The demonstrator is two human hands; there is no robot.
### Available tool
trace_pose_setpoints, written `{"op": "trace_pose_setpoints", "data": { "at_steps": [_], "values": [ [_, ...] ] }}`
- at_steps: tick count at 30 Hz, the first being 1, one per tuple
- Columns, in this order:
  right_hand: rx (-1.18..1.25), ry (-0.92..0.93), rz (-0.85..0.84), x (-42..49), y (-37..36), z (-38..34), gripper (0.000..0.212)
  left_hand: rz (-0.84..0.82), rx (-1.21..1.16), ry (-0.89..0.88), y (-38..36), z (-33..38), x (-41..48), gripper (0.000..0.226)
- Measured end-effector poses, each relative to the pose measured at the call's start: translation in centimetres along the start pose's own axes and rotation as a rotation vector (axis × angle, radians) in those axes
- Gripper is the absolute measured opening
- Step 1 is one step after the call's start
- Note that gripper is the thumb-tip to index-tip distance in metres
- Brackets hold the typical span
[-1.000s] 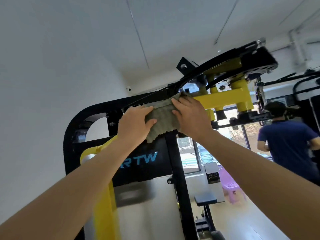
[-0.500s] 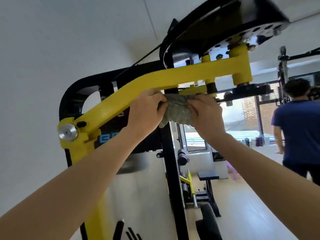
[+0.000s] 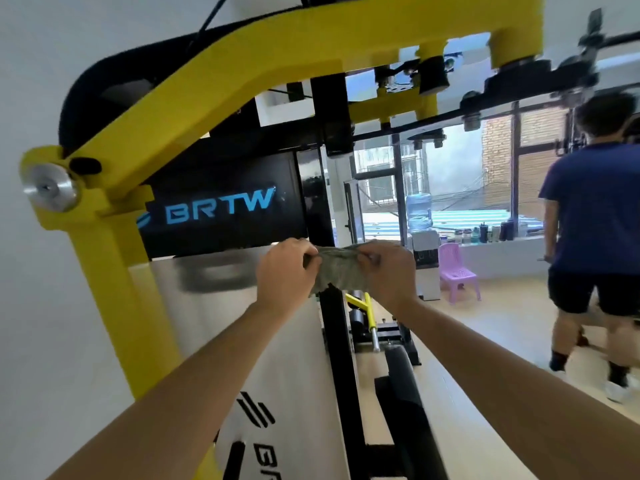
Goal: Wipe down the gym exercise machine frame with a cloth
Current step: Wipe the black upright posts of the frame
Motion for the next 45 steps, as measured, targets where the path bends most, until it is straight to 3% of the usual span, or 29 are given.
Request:
{"op": "trace_pose_setpoints", "data": {
  "at_steps": [6, 10, 16, 22, 27, 36, 41, 45],
  "values": [
    [0.257, -0.139, 0.131, 5.7, -1.8, -2.1, 0.020, 0.191, -0.054, 0.006, 0.3, -2.8, 5.1, 0.007],
    [0.355, -0.143, 0.124, 9.7, -3.0, -3.7, 0.021, 0.276, -0.023, -0.067, 0.4, -3.8, 9.3, 0.011],
    [0.439, -0.076, 0.139, 12.6, -3.5, -4.1, 0.021, 0.349, 0.017, -0.220, 0.2, -3.2, 12.0, 0.042],
    [0.661, -0.153, 0.015, 14.0, -4.7, -2.6, 0.035, 0.231, 0.293, -0.398, -0.9, -2.5, 13.2, 0.065],
    [0.788, -0.120, -0.076, 15.0, -5.2, -2.5, 0.036, 0.187, 0.412, -0.384, -1.2, -2.4, 13.6, 0.069],
    [0.680, -0.062, -0.256, 11.0, -7.5, 2.0, 0.038, 0.219, 0.397, -0.365, -4.3, -2.1, 9.0, 0.061],
    [0.745, -0.095, -0.345, 7.0, -9.4, 4.8, 0.038, 0.167, 0.305, -0.293, -7.4, -2.7, 5.3, 0.058],
    [0.726, -0.062, -0.428, 3.0, -10.3, 6.7, 0.037, 0.265, 0.198, -0.227, -9.8, -3.0, 1.6, 0.048]
  ]
}}
Point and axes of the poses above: each hand's wrist, its own x-axis towards the middle knuckle, its own y-axis out of the back of the hand, z = x × y, the point moved 5 cm from there along x, towards the middle knuckle, and after that the axes turned 6 degrees about -z, right-handed, at the moved point
